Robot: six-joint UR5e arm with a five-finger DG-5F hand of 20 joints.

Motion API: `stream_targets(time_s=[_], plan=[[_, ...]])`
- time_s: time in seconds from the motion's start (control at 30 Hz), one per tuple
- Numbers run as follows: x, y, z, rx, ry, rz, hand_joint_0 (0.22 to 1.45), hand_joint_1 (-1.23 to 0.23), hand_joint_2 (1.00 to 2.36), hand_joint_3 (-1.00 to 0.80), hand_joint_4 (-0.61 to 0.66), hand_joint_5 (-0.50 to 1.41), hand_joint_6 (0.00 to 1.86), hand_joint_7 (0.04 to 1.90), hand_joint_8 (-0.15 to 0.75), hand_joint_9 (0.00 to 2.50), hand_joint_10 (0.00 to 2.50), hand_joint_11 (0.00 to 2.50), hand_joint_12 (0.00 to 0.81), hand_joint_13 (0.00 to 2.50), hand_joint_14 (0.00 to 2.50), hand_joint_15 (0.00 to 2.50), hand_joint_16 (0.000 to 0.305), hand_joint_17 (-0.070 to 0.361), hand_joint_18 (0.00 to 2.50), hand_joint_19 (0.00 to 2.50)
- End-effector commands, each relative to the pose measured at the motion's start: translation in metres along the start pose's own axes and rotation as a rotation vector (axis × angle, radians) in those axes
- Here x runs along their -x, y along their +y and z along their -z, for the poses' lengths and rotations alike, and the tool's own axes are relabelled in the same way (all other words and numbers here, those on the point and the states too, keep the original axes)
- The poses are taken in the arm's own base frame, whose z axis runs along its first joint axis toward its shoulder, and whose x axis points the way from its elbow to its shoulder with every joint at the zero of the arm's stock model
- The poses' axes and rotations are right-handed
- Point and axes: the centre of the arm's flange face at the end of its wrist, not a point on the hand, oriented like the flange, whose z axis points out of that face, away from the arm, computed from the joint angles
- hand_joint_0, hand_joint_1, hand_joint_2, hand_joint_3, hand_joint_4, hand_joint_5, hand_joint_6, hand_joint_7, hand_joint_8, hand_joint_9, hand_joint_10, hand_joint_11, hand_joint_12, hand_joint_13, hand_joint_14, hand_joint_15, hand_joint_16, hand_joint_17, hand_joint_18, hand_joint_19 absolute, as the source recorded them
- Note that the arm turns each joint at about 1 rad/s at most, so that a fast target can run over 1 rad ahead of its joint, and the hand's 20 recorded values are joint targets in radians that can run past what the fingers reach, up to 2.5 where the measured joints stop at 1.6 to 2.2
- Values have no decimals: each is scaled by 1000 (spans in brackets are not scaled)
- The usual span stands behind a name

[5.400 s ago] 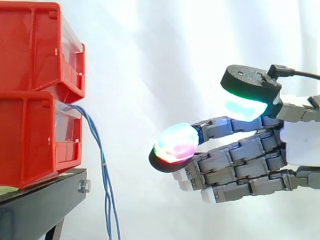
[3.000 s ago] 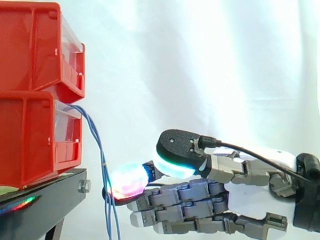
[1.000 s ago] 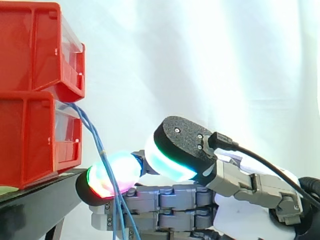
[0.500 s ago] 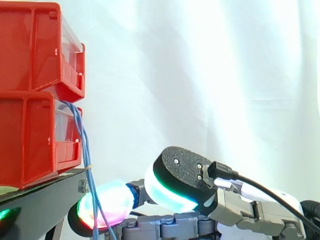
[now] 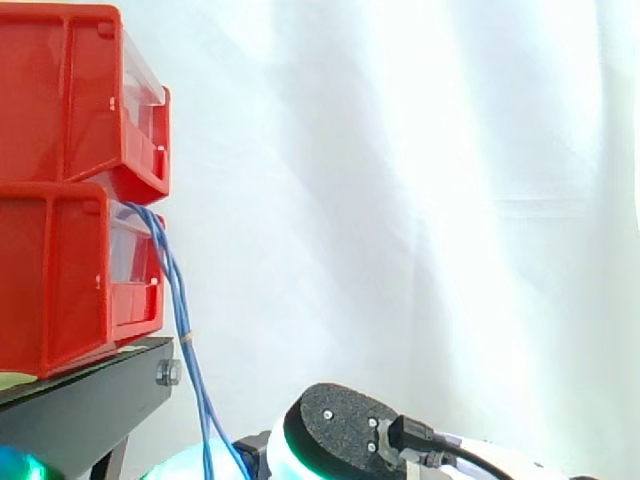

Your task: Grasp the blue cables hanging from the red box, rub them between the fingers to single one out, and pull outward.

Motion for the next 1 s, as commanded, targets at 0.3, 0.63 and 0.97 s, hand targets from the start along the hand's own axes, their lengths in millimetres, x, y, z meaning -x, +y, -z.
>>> stream_targets(time_s=[0.3, 0.63, 0.97], plan=[[-6, -17, -12, 50, 71, -32, 561, -646, 1009, -384, 286, -137, 503, 841, 260, 633, 4, 108, 289, 629, 14, 327, 35, 78, 372, 280], [-9, 0, -20, 79, 79, 2, 564, -646, 1008, -386, 300, -128, 503, 865, 262, 662, 4, 130, 290, 638, 15, 333, 34, 78, 380, 287], [-1, 32, -29, 64, 83, 32, 567, -643, 1008, -387, 322, -103, 503, 998, 266, 707, 5, 152, 287, 650, 15, 346, 34, 77, 388, 294]])
